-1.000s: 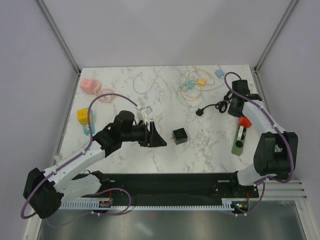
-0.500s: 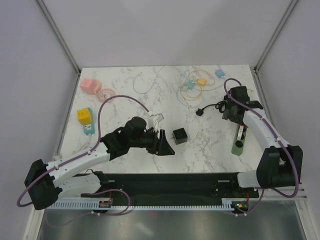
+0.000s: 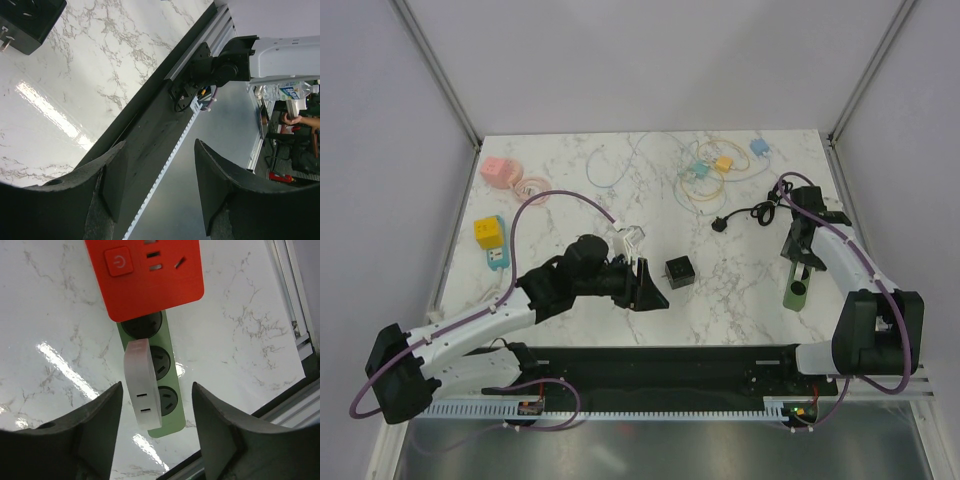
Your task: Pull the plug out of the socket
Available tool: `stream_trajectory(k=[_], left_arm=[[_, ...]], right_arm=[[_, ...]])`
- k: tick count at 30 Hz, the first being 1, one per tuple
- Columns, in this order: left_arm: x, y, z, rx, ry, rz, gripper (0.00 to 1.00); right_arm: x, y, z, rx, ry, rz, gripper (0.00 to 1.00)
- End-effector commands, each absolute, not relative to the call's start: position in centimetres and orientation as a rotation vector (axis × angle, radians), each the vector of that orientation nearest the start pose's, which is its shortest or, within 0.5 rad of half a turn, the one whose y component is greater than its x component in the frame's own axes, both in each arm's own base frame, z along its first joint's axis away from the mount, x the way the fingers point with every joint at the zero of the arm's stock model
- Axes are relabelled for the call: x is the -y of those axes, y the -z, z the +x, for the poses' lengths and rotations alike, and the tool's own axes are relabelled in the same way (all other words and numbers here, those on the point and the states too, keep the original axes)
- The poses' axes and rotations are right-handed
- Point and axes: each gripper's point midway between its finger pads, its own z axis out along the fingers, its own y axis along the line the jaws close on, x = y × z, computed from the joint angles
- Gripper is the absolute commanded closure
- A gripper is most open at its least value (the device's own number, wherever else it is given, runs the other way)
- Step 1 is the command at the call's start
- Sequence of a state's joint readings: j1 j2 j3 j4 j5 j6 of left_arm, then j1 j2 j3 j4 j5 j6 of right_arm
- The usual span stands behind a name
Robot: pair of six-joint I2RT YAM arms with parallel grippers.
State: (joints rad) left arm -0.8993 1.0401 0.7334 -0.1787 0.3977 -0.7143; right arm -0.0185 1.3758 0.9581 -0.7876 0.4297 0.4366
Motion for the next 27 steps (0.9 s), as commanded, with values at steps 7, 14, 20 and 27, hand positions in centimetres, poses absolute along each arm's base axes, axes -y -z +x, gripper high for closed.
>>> stream_trajectory(k=[7, 14, 20, 27], left_arm=[[31.9, -19.6, 13.0, -2.236, 1.356, 0.522, 0.38], [32.1, -18.6, 13.6, -2.257, 1.329, 0.504, 0.38], [32.9, -17.7, 13.9, -2.277, 1.334, 0.515, 0.38], [36.0, -17.2, 13.8, -2.27, 1.403, 0.549, 0.39]], right_arm=[[5.6, -7.5, 26.9, -2.579, 0.397, 0.673, 0.63], [1.7, -8.0, 27.5, -2.591, 0.207, 0.588, 0.99], [-3.4, -9.3, 27.8, -2.575, 0.02, 0.506, 1.0], [-8.2, -10.2, 27.2, -2.557, -0.131, 0.445, 1.0]])
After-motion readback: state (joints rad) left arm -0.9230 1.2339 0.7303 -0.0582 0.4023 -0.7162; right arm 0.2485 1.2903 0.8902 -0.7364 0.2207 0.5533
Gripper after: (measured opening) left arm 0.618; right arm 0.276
